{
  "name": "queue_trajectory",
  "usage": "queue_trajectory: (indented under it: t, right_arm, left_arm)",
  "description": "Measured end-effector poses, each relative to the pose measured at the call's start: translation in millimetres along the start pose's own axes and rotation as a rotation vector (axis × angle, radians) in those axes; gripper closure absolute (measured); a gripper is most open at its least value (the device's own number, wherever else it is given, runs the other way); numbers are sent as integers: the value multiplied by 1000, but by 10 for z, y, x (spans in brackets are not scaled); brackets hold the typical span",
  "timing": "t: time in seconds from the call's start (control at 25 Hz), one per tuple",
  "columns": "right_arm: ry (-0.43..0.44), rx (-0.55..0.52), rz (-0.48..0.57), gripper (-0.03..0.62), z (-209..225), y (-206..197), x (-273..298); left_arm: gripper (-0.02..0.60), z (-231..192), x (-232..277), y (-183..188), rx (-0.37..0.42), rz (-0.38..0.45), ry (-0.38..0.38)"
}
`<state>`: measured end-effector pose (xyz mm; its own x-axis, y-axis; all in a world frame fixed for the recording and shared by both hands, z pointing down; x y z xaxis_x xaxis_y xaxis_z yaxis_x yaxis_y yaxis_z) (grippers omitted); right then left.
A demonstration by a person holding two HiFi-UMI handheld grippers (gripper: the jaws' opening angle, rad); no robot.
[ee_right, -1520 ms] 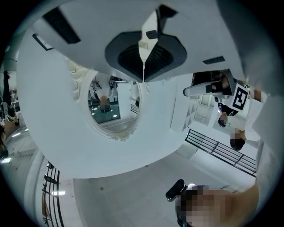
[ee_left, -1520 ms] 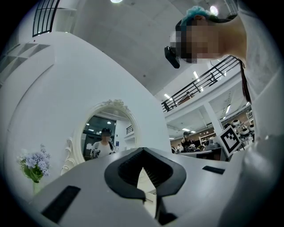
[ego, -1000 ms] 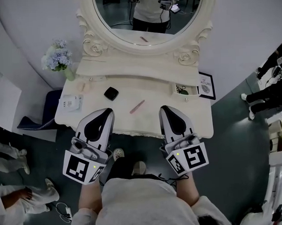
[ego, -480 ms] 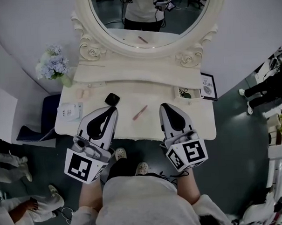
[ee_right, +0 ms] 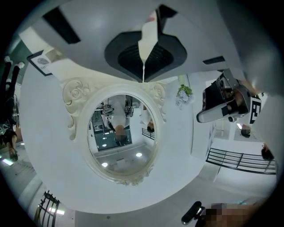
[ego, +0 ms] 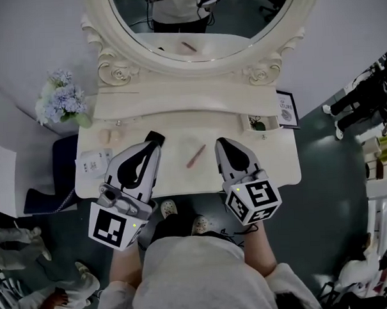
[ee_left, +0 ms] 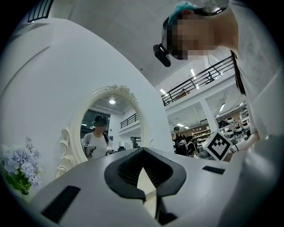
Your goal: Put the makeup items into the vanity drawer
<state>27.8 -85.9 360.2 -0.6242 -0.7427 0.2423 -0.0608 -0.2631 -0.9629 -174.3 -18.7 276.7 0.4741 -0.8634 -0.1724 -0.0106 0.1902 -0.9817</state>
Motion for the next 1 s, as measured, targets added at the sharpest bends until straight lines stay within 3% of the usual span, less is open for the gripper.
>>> queue_trajectory:
  t: [0.36, 1.0]
  right_arm:
    - [-70, 156, -155, 569, 111, -449, 315]
    - [-185, 385, -387, 568, 222, -1267, 651]
  left_arm:
    - [574, -251, 79, -358, -6, -102, -95]
    - [574, -562, 350, -687, -41, -144, -199]
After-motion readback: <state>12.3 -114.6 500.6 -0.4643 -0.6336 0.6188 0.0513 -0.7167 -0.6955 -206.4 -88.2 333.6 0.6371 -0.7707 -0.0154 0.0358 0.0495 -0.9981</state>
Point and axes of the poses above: the fingertips, and each gripper's own axes: x forward along the fingers, z to its right, y out of its top, the point moved 6 cm from there along -x, backward along the fingers, and after that the axes turned 2 degrees about -z, right-handed, at the moved point
